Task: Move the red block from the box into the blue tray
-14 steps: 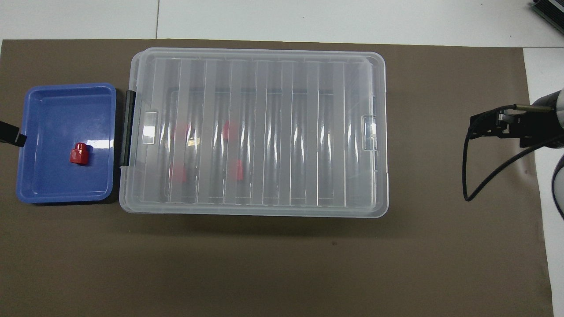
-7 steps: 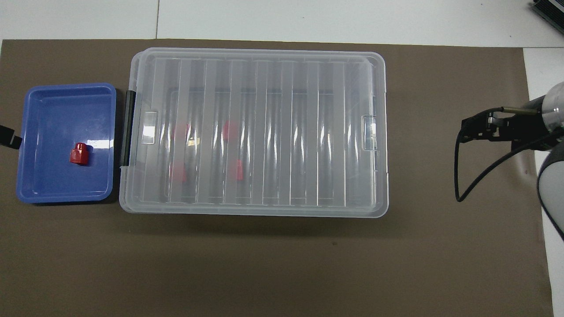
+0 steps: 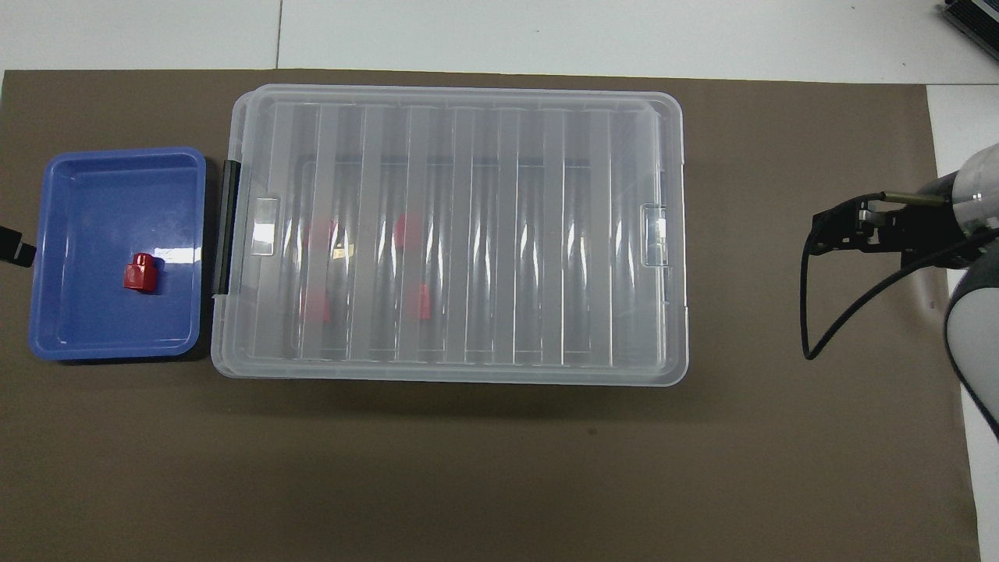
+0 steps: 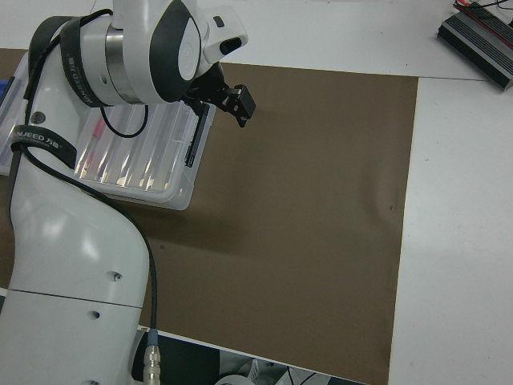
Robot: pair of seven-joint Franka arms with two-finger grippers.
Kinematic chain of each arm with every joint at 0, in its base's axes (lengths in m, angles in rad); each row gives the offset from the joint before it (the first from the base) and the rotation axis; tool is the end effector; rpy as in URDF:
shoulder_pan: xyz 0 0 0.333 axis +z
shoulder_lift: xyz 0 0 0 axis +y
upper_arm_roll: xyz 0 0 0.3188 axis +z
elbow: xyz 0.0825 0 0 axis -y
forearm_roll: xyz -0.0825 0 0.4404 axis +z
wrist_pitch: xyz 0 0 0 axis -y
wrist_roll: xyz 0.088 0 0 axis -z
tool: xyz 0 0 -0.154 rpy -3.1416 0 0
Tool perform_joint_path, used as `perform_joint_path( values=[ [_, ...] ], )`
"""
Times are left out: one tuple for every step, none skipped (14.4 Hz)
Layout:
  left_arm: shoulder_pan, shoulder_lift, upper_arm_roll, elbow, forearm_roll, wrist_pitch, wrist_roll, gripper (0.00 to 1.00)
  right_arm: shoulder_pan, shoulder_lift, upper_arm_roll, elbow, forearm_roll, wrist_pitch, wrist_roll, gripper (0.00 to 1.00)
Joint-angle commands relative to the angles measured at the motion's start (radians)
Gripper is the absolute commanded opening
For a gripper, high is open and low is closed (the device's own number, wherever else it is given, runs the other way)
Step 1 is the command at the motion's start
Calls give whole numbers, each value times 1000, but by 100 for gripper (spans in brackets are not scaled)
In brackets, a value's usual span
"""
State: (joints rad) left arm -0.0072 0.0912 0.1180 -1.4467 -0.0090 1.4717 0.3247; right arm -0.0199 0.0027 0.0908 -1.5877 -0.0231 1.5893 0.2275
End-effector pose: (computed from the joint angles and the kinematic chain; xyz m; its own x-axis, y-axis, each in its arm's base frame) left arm 0.6228 0.0648 0.5808 0.9750 -0.2132 -0.0627 -0.2124 -0.9770 0.0193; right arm 0.6118 0.0399 0.5714 0.9878 -0.1555 0.0041 -0.1555 -0.9876 0.0225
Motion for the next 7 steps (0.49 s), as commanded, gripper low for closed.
perform_joint_path(
  values=[
    [0,-25,5,-29,-5,-1,-3,100,-12,-23,3,-23,9,-6,-54,100],
    [0,-25,5,-29,-5,-1,-3,100,-12,-23,3,-23,11,-5,-54,100],
    [0,-25,5,-29,-5,-1,-3,100,-11,-23,3,-23,12,-5,-54,100],
    [0,-25,5,-29,-5,-2,-3,100,-11,-23,3,-23,12,-5,-54,100],
    [0,-25,5,-29,-5,-2,-3,100,-11,-23,3,-23,14,-3,-54,100],
    [0,-25,5,-29,-5,-2,-3,100,-11,-23,3,-23,14,0,-54,100],
    [0,-25,5,-29,-5,-1,-3,100,-11,-23,3,-24,14,1,-54,100]
  ],
)
